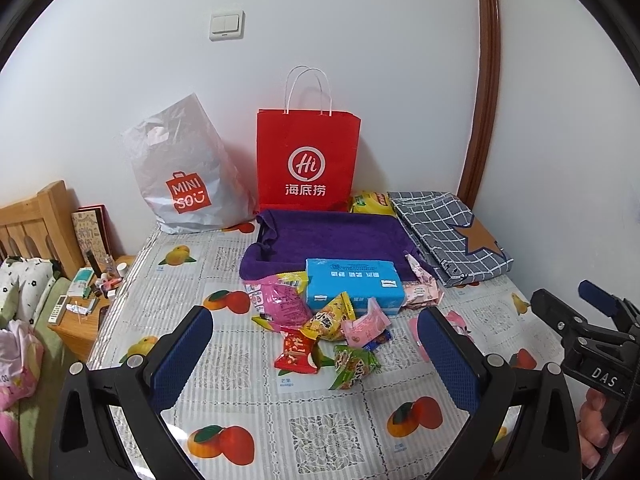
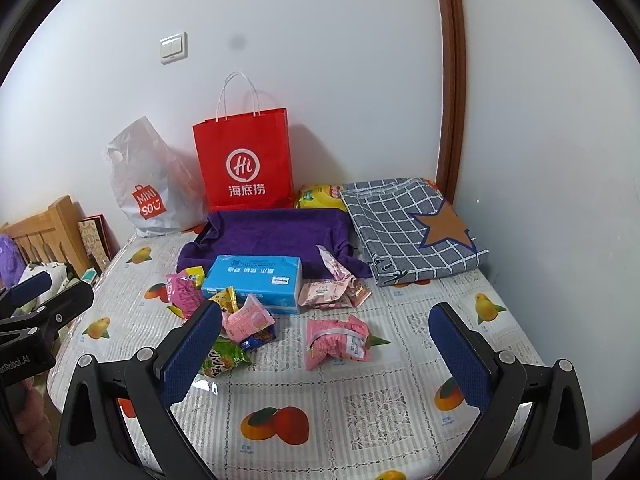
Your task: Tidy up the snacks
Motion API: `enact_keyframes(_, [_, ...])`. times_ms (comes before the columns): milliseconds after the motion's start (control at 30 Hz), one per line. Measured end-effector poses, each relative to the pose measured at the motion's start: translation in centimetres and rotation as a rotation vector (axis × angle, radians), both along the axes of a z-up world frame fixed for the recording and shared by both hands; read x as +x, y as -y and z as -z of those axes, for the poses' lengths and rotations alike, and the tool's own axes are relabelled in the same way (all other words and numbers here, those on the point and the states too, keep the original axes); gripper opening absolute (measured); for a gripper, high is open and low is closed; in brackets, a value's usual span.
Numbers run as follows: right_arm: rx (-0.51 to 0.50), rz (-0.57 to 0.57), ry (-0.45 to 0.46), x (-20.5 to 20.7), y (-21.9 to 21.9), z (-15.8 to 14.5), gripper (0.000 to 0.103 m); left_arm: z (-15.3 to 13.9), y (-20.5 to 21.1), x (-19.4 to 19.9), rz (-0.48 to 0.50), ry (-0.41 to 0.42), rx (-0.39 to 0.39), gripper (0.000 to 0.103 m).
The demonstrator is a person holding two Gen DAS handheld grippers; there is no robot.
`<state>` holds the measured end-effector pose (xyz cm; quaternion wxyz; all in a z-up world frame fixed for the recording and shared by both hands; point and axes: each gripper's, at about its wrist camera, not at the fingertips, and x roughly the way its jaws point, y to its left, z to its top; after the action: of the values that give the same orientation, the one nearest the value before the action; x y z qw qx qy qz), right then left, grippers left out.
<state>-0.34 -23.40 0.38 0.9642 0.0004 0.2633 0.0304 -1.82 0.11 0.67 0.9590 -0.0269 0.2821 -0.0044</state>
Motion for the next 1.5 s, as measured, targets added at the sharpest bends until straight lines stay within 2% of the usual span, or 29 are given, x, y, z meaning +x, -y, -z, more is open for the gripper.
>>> enact_keyframes(500, [-0.022,-0.022,0.008,-0.1,-0.7,0.2,0.103,-0.2,0.0,0.4,0.02,-0.01,-0.039,0.102])
enact_keyframes(800, [-0.031,-0.029,0.004,-0.1,-1.0,0.2,0.103,-0.3,-0.1,0.5,0.021,0.001,-0.034,0.102])
enact_keyframes(1267, [0.007,-0.052,-0.001,0.0,-0.9,0.3,0.103,-0.2,-0.6,0.5,-0.002,0.017,-0.045,0.102])
enact_keyframes(1500, [0.011,-0.071,-0.027,1.7,-0.7,1.4,0.103,1.1,-1.1,1.9,-0.014,-0.03,-0.03,0.102])
